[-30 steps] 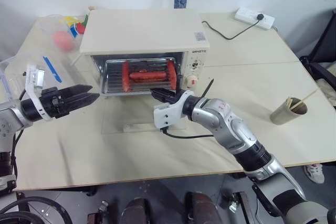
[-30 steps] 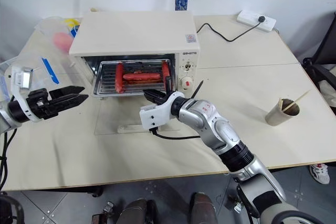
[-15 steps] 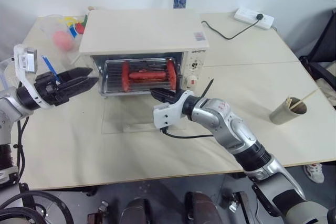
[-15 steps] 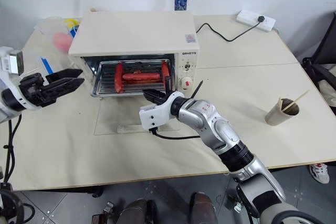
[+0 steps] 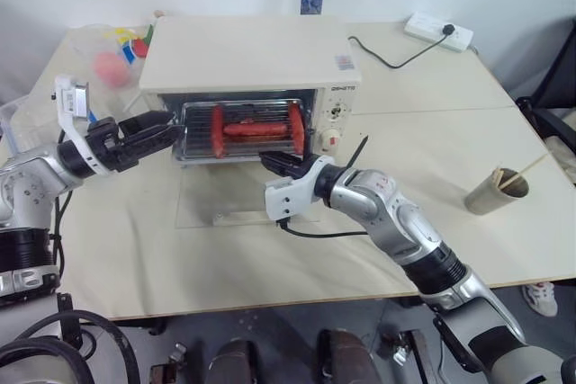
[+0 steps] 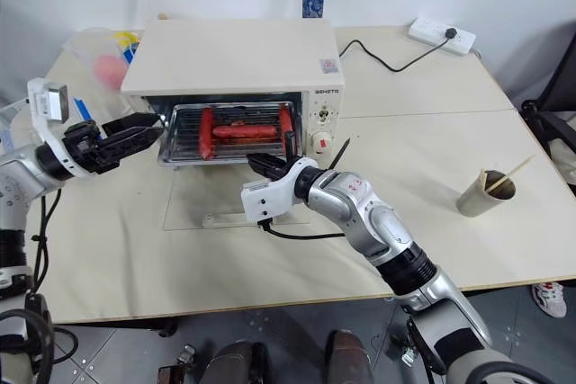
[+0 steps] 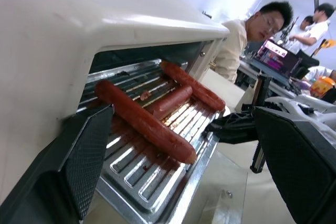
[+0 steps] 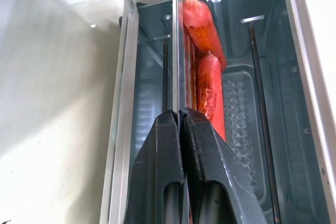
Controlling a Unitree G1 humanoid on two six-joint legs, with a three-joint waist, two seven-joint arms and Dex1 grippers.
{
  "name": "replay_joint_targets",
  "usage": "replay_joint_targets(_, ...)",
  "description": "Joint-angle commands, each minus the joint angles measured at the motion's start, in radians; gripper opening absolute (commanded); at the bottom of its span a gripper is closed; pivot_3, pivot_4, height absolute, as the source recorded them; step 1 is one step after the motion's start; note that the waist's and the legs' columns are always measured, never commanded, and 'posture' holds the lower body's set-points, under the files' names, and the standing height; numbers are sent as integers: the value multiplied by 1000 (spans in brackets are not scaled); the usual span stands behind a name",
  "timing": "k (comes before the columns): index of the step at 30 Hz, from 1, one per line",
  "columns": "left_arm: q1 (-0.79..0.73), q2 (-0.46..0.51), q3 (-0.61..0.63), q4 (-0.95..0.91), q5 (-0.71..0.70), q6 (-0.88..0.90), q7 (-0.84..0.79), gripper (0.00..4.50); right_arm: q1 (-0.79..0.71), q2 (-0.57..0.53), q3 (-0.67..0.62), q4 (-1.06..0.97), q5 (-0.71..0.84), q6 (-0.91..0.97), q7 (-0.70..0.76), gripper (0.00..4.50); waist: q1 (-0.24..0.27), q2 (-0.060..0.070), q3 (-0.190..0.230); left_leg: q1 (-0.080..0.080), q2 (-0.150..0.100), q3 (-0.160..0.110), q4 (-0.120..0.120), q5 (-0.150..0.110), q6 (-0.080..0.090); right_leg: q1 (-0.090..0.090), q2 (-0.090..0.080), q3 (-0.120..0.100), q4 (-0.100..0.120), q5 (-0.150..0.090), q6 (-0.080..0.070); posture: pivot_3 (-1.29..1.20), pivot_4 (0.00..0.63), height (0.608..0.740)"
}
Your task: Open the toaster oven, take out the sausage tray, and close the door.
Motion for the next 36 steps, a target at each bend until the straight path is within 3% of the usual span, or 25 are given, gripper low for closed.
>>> replay_joint_targets(1, -53, 2, 15, 57, 32, -56, 5, 4500, 15, -19, -35, -108, 11, -24, -13, 11, 4, 0, 0, 0, 0, 0, 0, 0, 0, 0, 0, 0, 0, 0, 0, 0, 150, 740)
replay_joint_targets(21, -86, -7, 6, 180, 88, -90, -38, 4500, 156, -116, -68, -299, 57, -26, 60, 11, 1, 0, 0, 1, 0, 0, 1, 0, 0, 0, 0, 0, 2, 0, 0, 0, 150, 740)
replay_joint_targets(27, -8, 52, 13, 103, 56, 88, -22, 4500, 184, -137, -95, -330, 131, -37, 88, 11, 0, 0, 0, 1, 0, 0, 1, 0, 0, 0, 0, 0, 2, 0, 0, 0, 150, 740)
replay_joint_targets(36, 143, 47, 213, -163, -172, 652, 205, 4500, 202, -174, -120, -309, 197, -129, 77, 11, 2, -1, 0, 1, 0, -1, 1, 0, 0, 1, 0, 2, 2, 0, 0, 0, 150, 740)
